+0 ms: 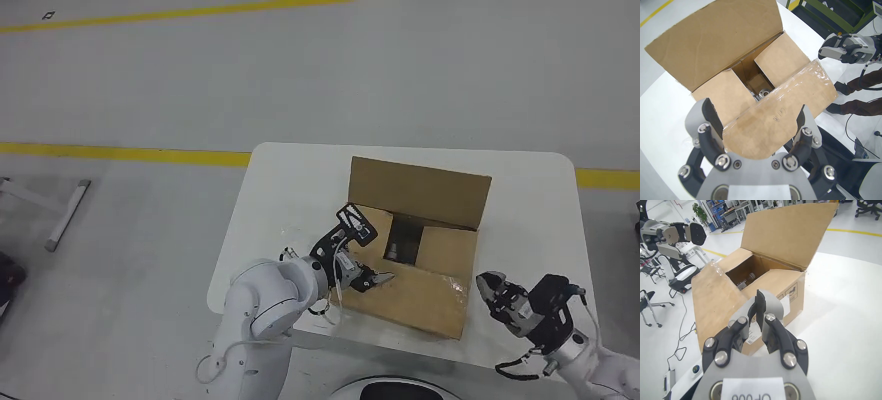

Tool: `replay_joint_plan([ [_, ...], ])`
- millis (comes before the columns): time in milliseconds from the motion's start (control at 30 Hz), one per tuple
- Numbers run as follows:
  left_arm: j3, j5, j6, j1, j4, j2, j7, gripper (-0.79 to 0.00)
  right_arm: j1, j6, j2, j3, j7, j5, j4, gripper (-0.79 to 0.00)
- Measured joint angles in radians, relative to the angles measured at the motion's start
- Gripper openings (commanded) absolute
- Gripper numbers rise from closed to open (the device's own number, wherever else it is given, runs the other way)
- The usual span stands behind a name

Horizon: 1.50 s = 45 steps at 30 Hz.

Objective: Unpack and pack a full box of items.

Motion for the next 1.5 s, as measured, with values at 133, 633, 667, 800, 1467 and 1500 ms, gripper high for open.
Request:
replay_joint_plan([
  [133,0.0,0.0,0.0,0.0,0.0,0.0,0.0,0.0,0.006,-0.033,0.005,-0.012,0.046,0.064,0.004,-0.508],
  [633,0.0,0.0,0.0,0.0,0.0,0.0,0.0,0.0,0.051,0.013,0.014,-0.074,0.12,0.097,0.009,-0.566],
  [667,0.0,0.0,0.0,0.0,0.0,0.0,0.0,0.0,0.05,0.008,0.015,-0.075,0.124,0.107,0.007,-0.6],
  [800,0.0,0.0,0.0,0.0,0.0,0.0,0.0,0.0,0.035,-0.035,0.021,-0.068,0.142,0.169,-0.015,-0.785],
  [1467,0.013,-0.03,0.11,-0.061,-0.052,0.029,0.005,0.0,-0.037,-0.12,0.04,0.022,-0.04,-0.023,-0.143,-0.785],
  [1500,0.014,-0.034,0.111,-0.062,-0.055,0.031,0.003,0.0,-0.029,-0.124,0.042,0.03,-0.046,-0.036,-0.145,-0.785],
])
